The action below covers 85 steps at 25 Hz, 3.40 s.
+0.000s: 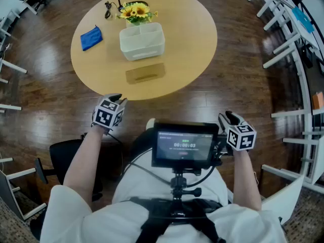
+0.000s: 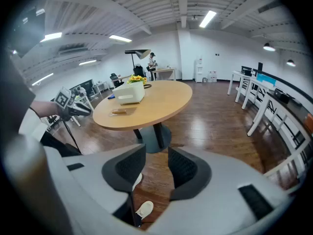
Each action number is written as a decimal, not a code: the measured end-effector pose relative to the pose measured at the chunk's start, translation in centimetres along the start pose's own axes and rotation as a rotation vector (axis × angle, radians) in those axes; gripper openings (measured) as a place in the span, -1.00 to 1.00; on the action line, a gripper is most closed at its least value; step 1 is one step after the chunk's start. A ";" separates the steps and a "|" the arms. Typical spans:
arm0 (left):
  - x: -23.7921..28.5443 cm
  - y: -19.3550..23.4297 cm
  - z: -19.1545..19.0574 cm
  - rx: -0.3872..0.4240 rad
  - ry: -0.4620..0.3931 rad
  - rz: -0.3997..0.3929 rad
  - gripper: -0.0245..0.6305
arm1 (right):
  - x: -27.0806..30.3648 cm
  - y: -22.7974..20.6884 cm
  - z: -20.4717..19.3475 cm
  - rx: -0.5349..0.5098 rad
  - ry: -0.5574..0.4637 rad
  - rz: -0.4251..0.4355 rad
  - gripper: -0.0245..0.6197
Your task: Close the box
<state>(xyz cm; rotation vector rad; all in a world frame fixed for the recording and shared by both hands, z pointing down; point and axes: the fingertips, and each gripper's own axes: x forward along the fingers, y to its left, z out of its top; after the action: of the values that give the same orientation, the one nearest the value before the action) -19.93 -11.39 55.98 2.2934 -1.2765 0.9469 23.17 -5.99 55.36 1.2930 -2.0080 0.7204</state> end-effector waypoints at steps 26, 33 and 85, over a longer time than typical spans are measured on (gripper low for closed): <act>13.9 -1.1 4.2 0.430 0.129 -0.476 -0.92 | -1.0 0.3 0.2 0.214 0.042 -0.205 -0.45; 7.2 -0.2 10.9 0.605 0.026 -0.587 -0.92 | 1.5 0.9 2.9 0.216 0.024 -0.189 -0.45; 10.1 9.1 19.0 0.438 0.044 -0.314 -0.61 | 0.6 0.9 2.4 0.194 -0.014 -0.151 -0.45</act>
<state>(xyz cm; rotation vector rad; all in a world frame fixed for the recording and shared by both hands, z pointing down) -16.59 -33.53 49.32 2.6732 -0.7064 1.2444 21.60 -7.75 54.19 1.5463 -1.8635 0.8524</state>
